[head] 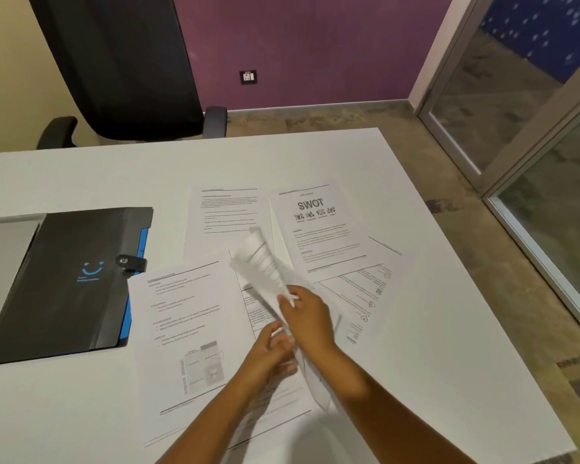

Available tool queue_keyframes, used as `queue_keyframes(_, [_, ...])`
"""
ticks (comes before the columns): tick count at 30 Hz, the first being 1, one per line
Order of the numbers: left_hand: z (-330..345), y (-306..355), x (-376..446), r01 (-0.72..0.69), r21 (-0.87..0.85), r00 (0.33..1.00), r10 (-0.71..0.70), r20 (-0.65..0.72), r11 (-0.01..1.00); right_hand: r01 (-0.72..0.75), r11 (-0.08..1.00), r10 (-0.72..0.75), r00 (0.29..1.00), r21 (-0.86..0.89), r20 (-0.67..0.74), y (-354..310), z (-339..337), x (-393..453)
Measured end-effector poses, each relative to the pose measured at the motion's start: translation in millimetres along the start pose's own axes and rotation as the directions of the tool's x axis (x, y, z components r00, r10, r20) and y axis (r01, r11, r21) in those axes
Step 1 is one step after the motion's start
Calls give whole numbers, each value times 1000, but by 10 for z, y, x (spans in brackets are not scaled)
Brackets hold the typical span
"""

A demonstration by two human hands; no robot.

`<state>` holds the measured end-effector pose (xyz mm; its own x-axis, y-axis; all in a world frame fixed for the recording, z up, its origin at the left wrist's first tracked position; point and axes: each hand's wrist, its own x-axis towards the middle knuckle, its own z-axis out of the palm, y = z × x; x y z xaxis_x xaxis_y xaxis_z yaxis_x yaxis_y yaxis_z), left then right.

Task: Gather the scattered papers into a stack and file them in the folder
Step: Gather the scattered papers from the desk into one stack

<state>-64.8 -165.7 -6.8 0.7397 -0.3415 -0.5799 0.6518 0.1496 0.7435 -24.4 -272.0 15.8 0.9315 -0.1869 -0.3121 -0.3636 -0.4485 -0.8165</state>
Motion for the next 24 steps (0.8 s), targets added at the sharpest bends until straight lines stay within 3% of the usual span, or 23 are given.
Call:
queue_keyframes(2, [-91,35,3,-21,-156,996,6,-92,987,-24,994,3,980,105,200,-44,110,-14])
queue_keyframes(4, [-239,63,6,-43,-209,990,13,-144,977,-51,988,-1,941,147,337,-50,180,-28])
queue_keyframes(8, [-501,91,27,-64,-180,988,37,-152,982,-61,987,-6,915,152,403,-31,196,31])
queue_keyframes(11, [-584,105,53,-82,-149,990,64,-124,985,-69,988,-19,831,137,556,22,256,55])
queue_keyframes(14, [-636,90,110,-98,-42,959,83,-270,994,-36,998,-3,755,46,655,108,392,35])
queue_keyframes(16, [-711,63,170,-104,-59,916,72,-395,993,-43,998,9,833,47,554,151,397,119])
queue_keyframes(18, [-834,54,200,-87,-63,868,44,-495,994,-32,999,19,953,38,301,209,284,320])
queue_keyframes(21, [-999,42,219,-77,17,817,73,-572,997,32,991,-35,999,-128,-25,340,27,700])
queue_keyframes(24, [-1079,50,195,-81,23,825,80,-560,996,43,889,-32,999,-455,31,469,-87,1004])
